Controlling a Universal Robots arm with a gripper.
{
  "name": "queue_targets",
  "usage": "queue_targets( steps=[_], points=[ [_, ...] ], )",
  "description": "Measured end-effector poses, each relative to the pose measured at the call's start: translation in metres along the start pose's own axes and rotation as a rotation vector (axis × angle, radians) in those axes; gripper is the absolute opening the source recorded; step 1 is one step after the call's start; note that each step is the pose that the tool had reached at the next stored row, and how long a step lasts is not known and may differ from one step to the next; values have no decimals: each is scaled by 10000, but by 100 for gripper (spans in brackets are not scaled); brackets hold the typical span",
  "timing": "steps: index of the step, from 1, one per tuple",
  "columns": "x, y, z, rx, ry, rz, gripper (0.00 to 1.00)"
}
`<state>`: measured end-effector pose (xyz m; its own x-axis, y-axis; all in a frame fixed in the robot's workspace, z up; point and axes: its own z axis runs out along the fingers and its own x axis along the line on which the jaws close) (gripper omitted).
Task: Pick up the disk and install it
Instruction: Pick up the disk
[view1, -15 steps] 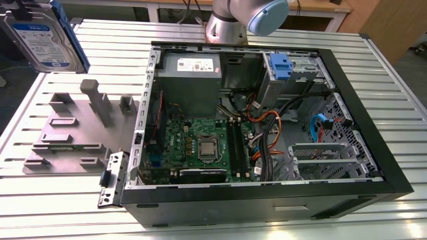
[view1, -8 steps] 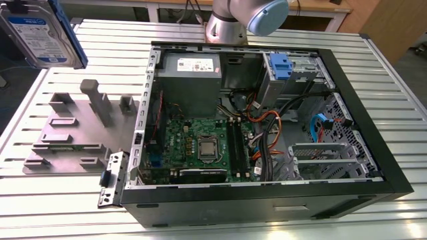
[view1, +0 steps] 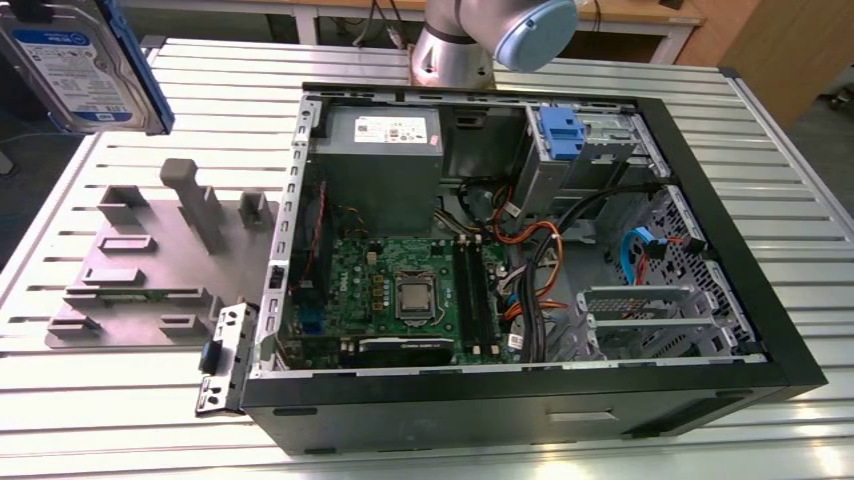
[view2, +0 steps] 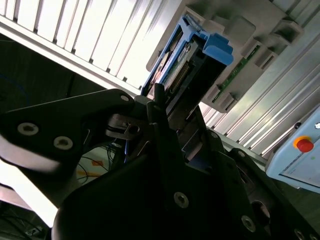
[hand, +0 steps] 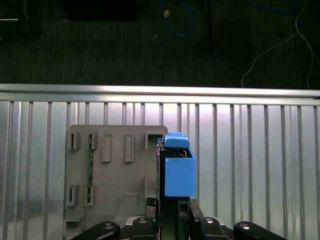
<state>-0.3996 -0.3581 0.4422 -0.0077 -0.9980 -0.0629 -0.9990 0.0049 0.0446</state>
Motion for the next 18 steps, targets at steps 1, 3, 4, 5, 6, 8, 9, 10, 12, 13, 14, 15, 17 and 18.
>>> queue_targets(
  steps=[1, 3, 4, 5, 6, 8, 9, 10, 12, 13, 14, 15, 17, 18],
  points=[
    [-1, 0, -9, 0, 0, 0, 35],
    [-1, 1, -16, 0, 0, 0, 35],
    [-1, 1, -16, 0, 0, 0, 35],
    [-1, 1, -17, 0, 0, 0, 35],
    [-1, 1, -17, 0, 0, 0, 35],
    [-1, 1, -18, 0, 0, 0, 35],
    [-1, 1, -19, -1, 0, 0, 35],
    [-1, 1, -19, -1, 0, 0, 35],
    [-2, 1, -27, -3, 1, 1, 35],
    [-2, 2, -34, -2, 1, 0, 35],
    [-3, 2, -45, -2, 1, 0, 35],
    [-4, 2, -56, -1, 1, 0, 35],
    [-5, 4, -82, -1, 1, 1, 35],
    [-6, 4, -96, 0, 0, 0, 35]
  ],
)
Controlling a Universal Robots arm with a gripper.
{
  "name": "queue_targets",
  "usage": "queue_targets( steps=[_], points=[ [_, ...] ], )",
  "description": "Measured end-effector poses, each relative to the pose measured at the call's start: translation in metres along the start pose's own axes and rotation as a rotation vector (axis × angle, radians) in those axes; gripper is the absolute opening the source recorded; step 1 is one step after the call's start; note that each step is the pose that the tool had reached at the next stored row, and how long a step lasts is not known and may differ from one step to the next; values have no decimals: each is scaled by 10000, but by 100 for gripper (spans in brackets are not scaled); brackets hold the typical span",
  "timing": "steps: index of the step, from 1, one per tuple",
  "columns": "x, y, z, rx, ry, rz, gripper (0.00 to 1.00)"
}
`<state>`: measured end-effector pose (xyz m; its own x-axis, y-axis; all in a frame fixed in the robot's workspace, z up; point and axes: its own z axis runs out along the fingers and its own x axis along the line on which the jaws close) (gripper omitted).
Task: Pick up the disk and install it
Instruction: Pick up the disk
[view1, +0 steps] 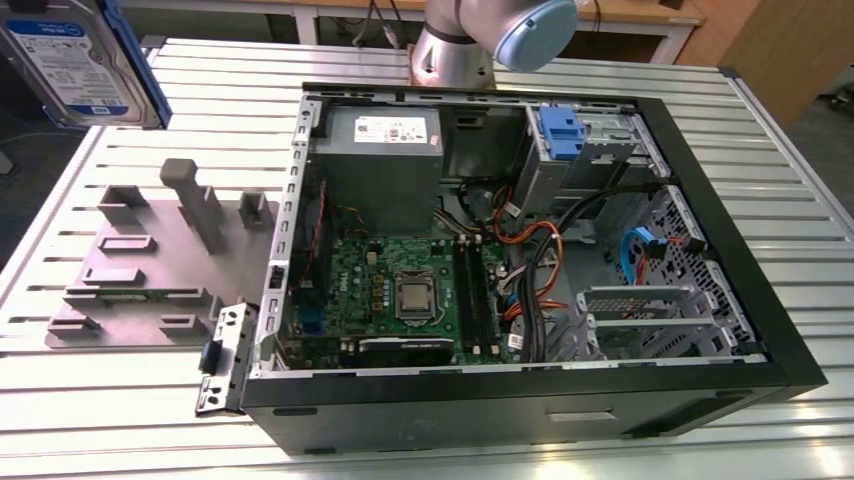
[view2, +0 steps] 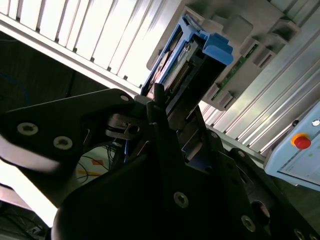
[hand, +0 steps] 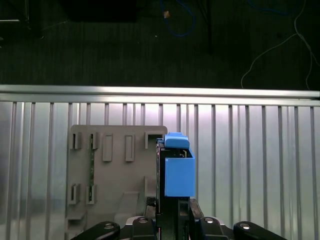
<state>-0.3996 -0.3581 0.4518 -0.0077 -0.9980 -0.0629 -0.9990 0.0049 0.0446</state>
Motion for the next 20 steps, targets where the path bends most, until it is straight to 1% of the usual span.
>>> queue_targets(
  steps=[2, 20],
  points=[
    [-1, 1, -17, -1, 0, 0, 35],
    [-2, 1, -31, 0, 0, 0, 35]
  ],
)
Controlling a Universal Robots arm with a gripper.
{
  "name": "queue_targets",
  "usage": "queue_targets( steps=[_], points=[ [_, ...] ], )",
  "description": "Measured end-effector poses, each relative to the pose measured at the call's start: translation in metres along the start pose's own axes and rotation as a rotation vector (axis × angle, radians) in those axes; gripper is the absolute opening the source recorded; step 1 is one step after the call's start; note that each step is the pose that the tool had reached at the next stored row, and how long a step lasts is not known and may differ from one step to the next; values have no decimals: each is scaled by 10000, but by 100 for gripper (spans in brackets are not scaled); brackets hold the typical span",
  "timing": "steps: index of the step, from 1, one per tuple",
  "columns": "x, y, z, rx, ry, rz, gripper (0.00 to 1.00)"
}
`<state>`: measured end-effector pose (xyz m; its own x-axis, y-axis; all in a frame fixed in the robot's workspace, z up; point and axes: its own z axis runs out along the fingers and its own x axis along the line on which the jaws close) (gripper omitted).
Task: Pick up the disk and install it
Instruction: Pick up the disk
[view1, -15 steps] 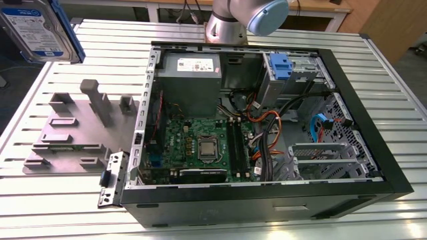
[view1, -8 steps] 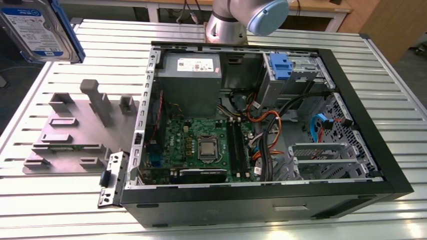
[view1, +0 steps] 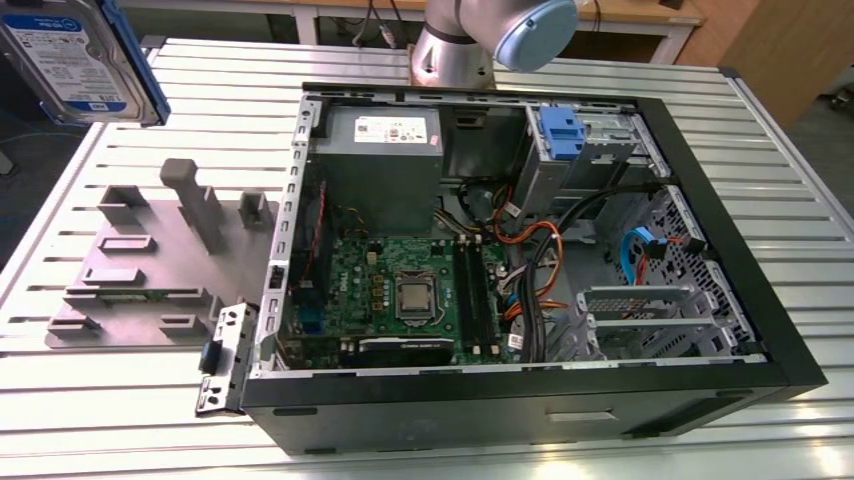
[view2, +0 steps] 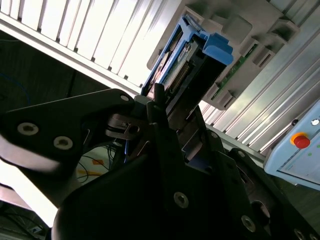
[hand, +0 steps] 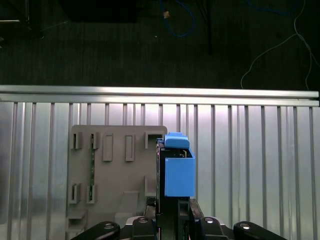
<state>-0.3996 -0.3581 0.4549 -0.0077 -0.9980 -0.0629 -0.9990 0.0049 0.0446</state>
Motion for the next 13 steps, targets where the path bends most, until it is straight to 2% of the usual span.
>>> queue_targets(
  steps=[7, 13],
  points=[
    [0, 1, -6, -1, 1, 0, 35],
    [-4, 3, -72, 0, 0, 0, 35]
  ],
)
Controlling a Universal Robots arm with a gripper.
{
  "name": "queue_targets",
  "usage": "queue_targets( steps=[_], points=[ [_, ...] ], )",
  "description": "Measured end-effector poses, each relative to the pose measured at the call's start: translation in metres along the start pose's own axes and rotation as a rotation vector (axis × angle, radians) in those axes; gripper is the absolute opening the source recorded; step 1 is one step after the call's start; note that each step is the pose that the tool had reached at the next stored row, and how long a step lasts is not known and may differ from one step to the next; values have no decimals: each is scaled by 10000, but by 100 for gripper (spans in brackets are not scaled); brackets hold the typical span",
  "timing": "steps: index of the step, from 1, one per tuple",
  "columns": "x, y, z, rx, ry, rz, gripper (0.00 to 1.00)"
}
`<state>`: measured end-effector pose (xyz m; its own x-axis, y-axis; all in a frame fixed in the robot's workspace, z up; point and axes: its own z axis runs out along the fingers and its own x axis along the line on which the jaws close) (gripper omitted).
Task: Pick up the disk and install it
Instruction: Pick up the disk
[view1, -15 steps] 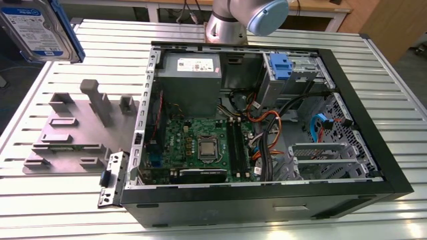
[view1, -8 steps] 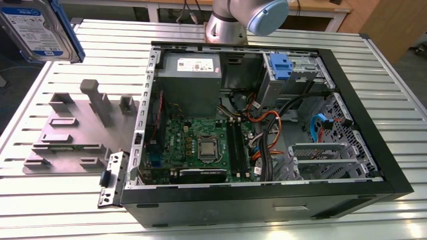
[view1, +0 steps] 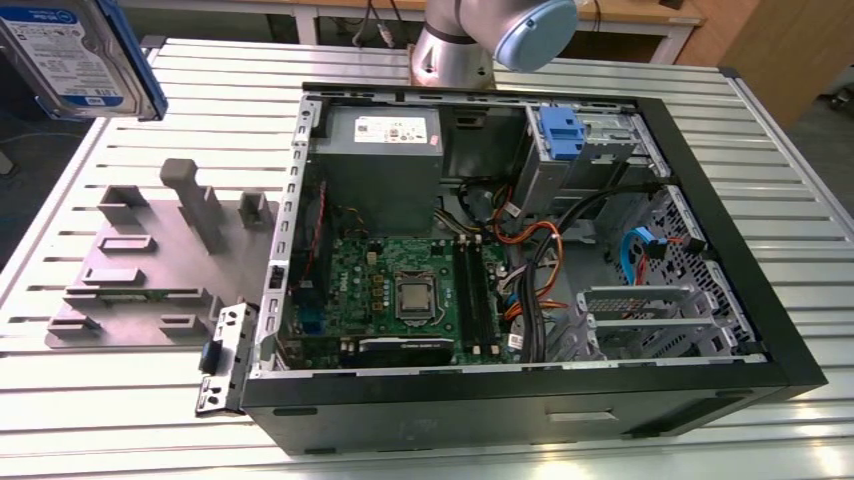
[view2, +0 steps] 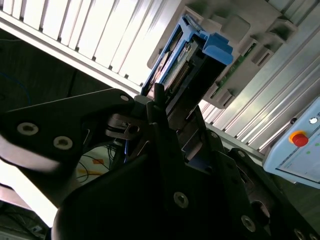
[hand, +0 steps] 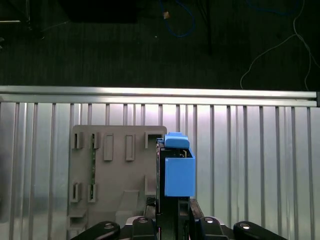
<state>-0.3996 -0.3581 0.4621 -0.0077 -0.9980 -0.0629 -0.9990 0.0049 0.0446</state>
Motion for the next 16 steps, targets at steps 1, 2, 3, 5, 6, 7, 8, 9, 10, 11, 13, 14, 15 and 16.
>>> queue_targets(
  steps=[1, 2, 3, 5, 6, 7, 8, 9, 10, 11, 13, 14, 15, 16],
  points=[
    [-1, 1, -17, -1, 0, 0, 35],
    [-2, 2, -35, 0, 0, 0, 35],
    [-3, 2, -55, 0, 0, 0, 35],
    [-6, 4, -93, 1, -1, 0, 35],
    [-7, 5, -112, 0, 0, -1, 35],
    [-8, 6, -131, -1, 0, 0, 35],
    [-9, 7, -150, 0, 0, 0, 35],
    [-11, 8, -169, -1, 0, 0, 35],
    [-12, 8, -183, 0, 0, 0, 35],
    [-12, 9, -194, 0, 0, 0, 35],
    [-13, 9, -201, 0, 0, 0, 35],
    [-13, 9, -201, 1, -1, 0, 35],
    [-13, 9, -201, 1, -1, 0, 35],
    [-13, 9, -202, 0, 0, 0, 35]
  ],
)
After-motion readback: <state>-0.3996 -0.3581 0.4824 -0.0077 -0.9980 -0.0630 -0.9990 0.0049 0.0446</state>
